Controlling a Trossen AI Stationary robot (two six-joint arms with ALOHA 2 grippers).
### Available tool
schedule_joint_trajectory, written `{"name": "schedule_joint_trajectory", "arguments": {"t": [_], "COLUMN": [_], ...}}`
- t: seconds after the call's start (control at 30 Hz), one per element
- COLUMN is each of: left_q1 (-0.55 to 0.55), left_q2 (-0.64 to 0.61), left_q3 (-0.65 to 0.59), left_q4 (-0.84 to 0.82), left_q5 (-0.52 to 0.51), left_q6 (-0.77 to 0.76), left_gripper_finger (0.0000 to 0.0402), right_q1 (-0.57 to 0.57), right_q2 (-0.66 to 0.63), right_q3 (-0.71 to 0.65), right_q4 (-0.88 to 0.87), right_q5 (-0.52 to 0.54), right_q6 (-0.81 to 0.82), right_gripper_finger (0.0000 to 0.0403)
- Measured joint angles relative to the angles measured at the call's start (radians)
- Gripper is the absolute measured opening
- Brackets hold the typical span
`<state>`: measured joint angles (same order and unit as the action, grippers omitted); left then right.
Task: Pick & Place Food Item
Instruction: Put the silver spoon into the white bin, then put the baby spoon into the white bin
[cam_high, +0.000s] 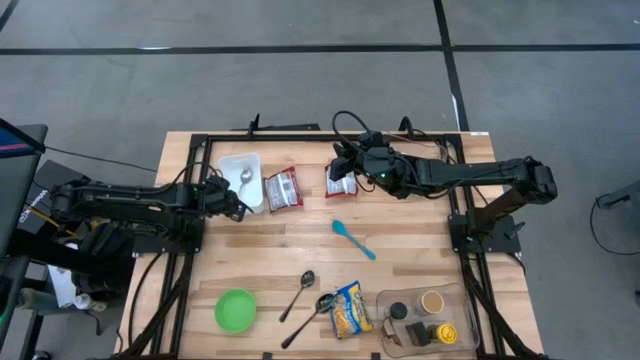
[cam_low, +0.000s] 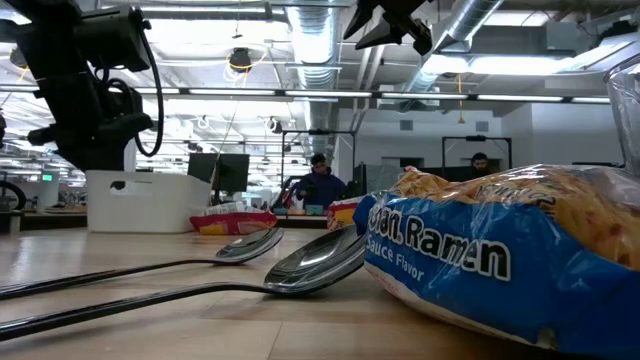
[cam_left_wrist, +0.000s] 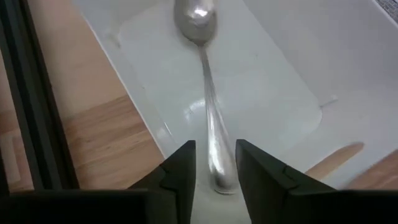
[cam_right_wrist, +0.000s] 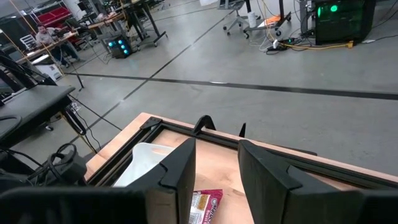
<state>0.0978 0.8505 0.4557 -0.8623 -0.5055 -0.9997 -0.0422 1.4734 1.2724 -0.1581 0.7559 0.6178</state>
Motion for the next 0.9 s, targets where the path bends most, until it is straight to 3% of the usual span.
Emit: {"name": "schedule_joint_trajectory", "arguments": {"t": [0.4, 0.63, 0.9], "left_q1": [0.0, 0.0, 0.0], "left_q2": [-0.012, -0.087, -0.227], "left_q3": [0.024, 0.049, 0.055], "left_q4": [-0.002, -0.001, 0.197], "left_q5": [0.033, 0.006, -0.052], "left_q6": [0.0, 0.0, 0.042], "left_gripper_finger": [0.0112, 0.0102, 0.0089], "right_q1": [0.0, 0.0, 0.0], "right_q2": [0.0, 0.0, 0.0], "right_q3": [0.0, 0.0, 0.0], "right_q4": [0.0, 0.001, 0.001], "right_q5": [0.0, 0.0, 0.0], "right_q6": [0.002, 0.002, 0.0], "right_gripper_finger": [0.0115, 0.0115, 0.0115]}}
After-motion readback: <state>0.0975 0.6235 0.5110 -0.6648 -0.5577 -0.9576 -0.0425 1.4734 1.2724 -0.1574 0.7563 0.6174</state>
